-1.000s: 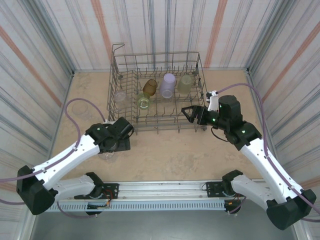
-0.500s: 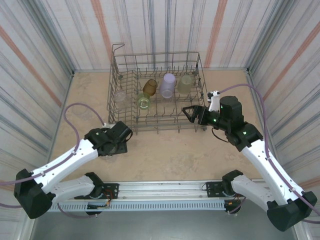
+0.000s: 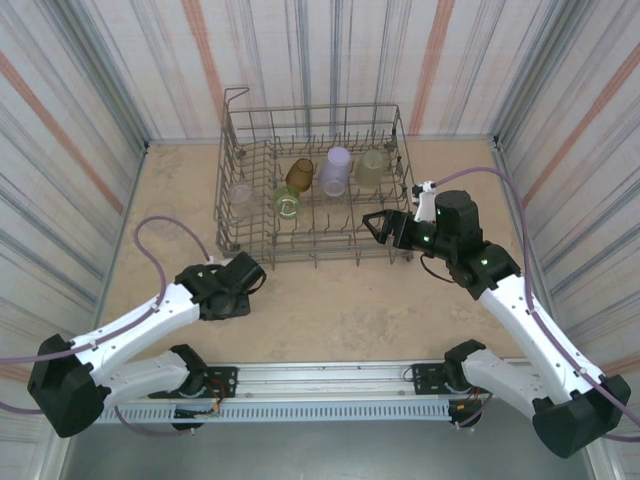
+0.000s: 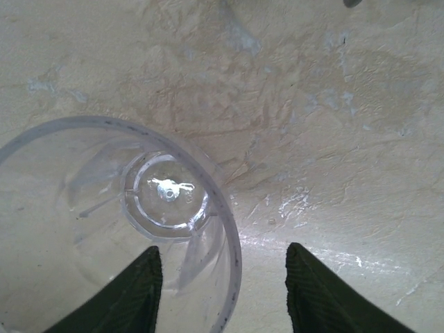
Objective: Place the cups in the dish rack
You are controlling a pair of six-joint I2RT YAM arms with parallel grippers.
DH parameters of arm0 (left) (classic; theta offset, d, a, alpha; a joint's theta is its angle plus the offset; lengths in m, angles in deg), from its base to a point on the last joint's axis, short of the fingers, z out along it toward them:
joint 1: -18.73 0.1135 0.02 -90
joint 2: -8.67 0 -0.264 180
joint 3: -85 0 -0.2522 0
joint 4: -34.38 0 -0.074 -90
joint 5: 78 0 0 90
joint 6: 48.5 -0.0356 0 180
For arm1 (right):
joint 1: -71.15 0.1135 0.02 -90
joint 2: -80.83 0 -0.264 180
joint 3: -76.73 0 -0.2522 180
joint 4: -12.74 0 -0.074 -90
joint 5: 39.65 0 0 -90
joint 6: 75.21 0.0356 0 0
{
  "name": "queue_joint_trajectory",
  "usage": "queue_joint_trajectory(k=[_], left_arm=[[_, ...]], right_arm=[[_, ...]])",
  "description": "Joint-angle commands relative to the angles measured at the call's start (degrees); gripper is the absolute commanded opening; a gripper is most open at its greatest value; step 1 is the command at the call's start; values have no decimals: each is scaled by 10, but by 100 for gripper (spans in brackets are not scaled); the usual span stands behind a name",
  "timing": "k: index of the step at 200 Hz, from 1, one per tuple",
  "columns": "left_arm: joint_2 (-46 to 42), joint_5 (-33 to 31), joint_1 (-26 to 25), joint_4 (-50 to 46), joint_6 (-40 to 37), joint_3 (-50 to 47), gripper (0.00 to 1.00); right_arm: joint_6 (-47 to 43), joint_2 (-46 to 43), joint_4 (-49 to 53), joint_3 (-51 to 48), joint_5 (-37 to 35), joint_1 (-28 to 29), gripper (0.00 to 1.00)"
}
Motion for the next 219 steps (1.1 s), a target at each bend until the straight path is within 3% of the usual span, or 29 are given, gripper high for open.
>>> queue_joint_trajectory(k=[1,46,219], left_arm=[[-9,-11,-4,3,8,-7,34],[-7,-24,-4,-18,14,1,0],[-36,-68,-2,-159,-24,160,0]], right_arm=[[13,2,-5,3,-8,9,99],[13,10,-6,9,-17,18,99],[9,63,-35,25,-1,23,99]])
